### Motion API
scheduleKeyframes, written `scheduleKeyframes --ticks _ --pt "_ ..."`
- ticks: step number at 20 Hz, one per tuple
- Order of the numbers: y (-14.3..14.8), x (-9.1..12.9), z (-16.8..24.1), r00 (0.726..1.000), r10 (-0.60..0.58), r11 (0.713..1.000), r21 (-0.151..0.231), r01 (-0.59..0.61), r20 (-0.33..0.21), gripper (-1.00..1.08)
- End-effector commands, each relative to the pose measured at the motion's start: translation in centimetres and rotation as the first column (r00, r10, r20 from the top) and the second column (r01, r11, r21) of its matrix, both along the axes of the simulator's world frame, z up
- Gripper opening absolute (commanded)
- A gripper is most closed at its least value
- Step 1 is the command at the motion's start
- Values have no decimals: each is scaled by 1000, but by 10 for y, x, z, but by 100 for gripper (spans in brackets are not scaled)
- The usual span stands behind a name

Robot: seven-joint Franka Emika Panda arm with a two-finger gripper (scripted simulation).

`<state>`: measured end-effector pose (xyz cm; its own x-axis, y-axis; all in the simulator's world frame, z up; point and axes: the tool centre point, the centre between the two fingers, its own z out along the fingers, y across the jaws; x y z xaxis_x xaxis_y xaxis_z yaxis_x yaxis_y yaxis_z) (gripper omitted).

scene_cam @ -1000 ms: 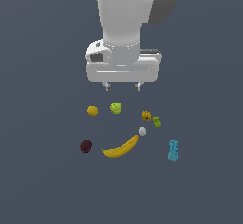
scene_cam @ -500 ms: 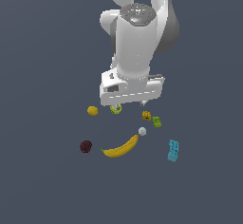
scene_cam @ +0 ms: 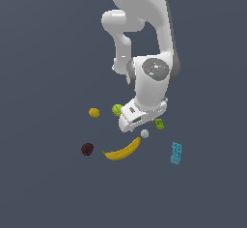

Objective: Pick up a designated object from a clutter of objects.

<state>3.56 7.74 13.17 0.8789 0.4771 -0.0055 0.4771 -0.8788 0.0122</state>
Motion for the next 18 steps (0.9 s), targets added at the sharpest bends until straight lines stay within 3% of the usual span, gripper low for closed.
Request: scheduleKeyframes --ticks 1,9,18 --pt "10 -1 -21 998 63 998 3 -63 0 100" --pt "28 -8 -58 985 170 985 12 -170 -1 100" --pt "29 -9 -68 985 173 985 13 -173 -2 100"
